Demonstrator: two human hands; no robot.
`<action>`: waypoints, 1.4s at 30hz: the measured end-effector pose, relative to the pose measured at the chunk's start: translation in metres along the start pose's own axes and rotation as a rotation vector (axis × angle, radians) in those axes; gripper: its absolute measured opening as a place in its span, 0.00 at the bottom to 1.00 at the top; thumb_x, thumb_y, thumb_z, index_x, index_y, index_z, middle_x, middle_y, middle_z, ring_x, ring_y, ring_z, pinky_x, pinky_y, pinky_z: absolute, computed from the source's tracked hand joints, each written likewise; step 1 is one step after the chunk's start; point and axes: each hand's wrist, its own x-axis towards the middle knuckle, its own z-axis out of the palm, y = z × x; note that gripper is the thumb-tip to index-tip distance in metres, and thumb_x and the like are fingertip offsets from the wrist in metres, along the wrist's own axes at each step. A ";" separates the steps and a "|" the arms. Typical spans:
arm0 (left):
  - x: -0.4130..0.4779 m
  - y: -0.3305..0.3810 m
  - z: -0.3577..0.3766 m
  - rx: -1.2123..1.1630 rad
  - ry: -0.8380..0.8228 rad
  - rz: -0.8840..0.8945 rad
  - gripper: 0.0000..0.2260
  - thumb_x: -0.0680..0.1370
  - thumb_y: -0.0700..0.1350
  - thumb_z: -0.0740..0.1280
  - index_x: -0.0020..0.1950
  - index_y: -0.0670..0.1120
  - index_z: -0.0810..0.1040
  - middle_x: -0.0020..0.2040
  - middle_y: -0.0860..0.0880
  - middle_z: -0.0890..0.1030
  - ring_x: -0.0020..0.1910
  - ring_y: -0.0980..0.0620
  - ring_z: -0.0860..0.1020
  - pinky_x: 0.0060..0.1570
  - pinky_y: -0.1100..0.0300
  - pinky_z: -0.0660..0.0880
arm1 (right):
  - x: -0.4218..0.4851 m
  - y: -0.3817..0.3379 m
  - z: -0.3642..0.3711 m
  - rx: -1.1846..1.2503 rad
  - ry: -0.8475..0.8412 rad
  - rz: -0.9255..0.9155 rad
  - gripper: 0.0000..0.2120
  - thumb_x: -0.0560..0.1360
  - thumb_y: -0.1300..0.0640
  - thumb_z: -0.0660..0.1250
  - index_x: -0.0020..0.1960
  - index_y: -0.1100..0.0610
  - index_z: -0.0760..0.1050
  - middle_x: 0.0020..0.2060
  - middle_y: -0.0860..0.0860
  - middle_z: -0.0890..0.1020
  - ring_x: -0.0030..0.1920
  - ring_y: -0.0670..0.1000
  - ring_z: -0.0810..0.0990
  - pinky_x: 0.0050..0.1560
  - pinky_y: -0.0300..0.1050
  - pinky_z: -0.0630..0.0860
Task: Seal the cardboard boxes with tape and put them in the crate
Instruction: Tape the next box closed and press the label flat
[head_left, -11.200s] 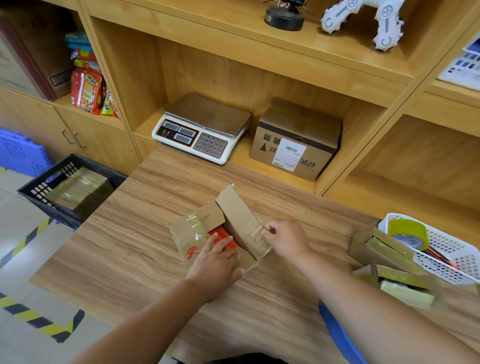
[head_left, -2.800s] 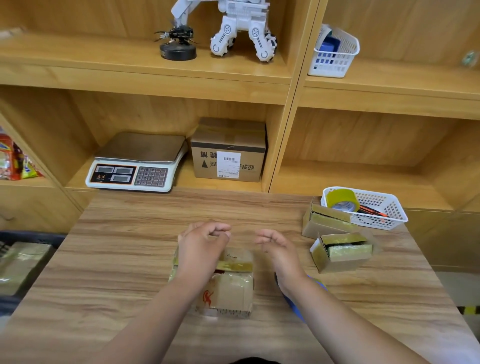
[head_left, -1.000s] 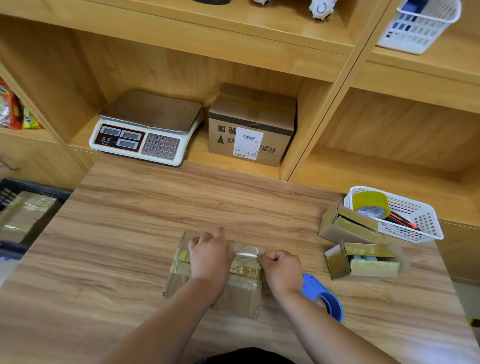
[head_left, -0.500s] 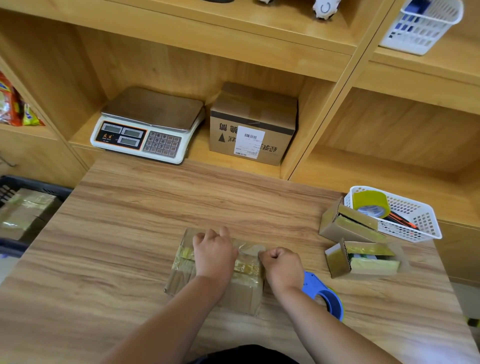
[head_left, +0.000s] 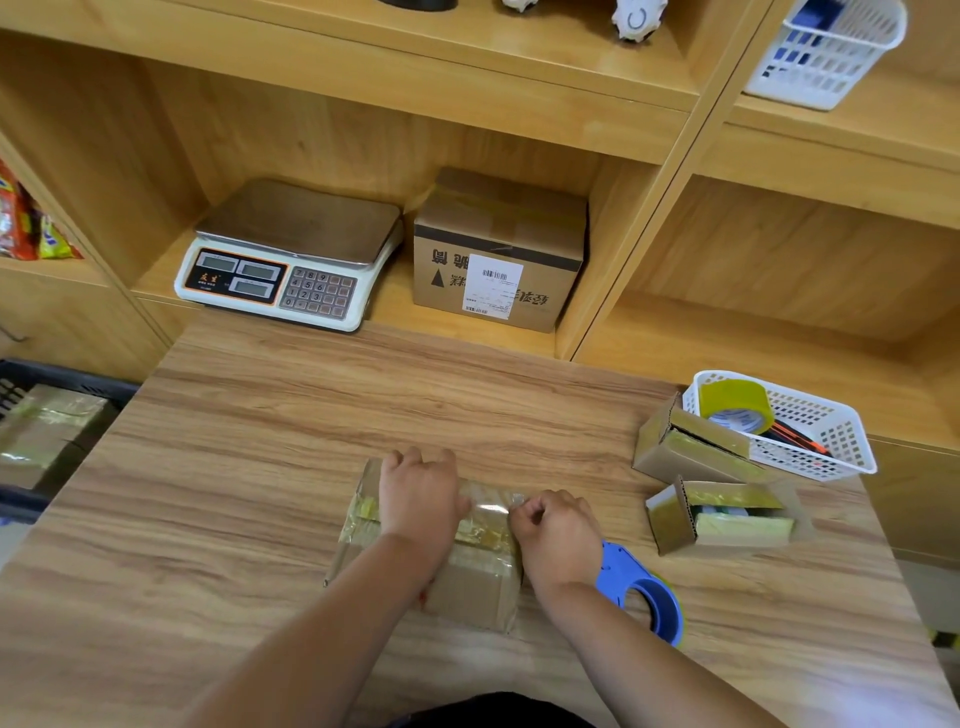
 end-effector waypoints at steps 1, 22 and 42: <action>0.003 -0.003 -0.001 -0.004 -0.010 -0.014 0.21 0.73 0.62 0.65 0.57 0.48 0.74 0.49 0.49 0.81 0.57 0.48 0.73 0.56 0.54 0.63 | 0.000 0.000 0.000 -0.003 0.000 0.001 0.10 0.74 0.52 0.66 0.34 0.49 0.72 0.37 0.44 0.78 0.45 0.47 0.72 0.46 0.45 0.71; 0.024 -0.002 0.027 -0.069 -0.078 0.197 0.19 0.82 0.57 0.48 0.56 0.53 0.77 0.55 0.54 0.79 0.57 0.51 0.73 0.60 0.56 0.59 | 0.023 0.001 0.017 0.046 -0.118 0.164 0.21 0.72 0.37 0.64 0.56 0.51 0.75 0.53 0.47 0.77 0.57 0.51 0.70 0.55 0.46 0.65; 0.024 0.007 0.029 -0.045 -0.106 0.102 0.30 0.73 0.71 0.47 0.54 0.52 0.77 0.53 0.53 0.79 0.58 0.50 0.72 0.61 0.53 0.61 | 0.020 0.028 0.011 0.219 -0.267 -0.109 0.14 0.79 0.52 0.63 0.61 0.56 0.76 0.55 0.50 0.79 0.57 0.49 0.74 0.58 0.42 0.69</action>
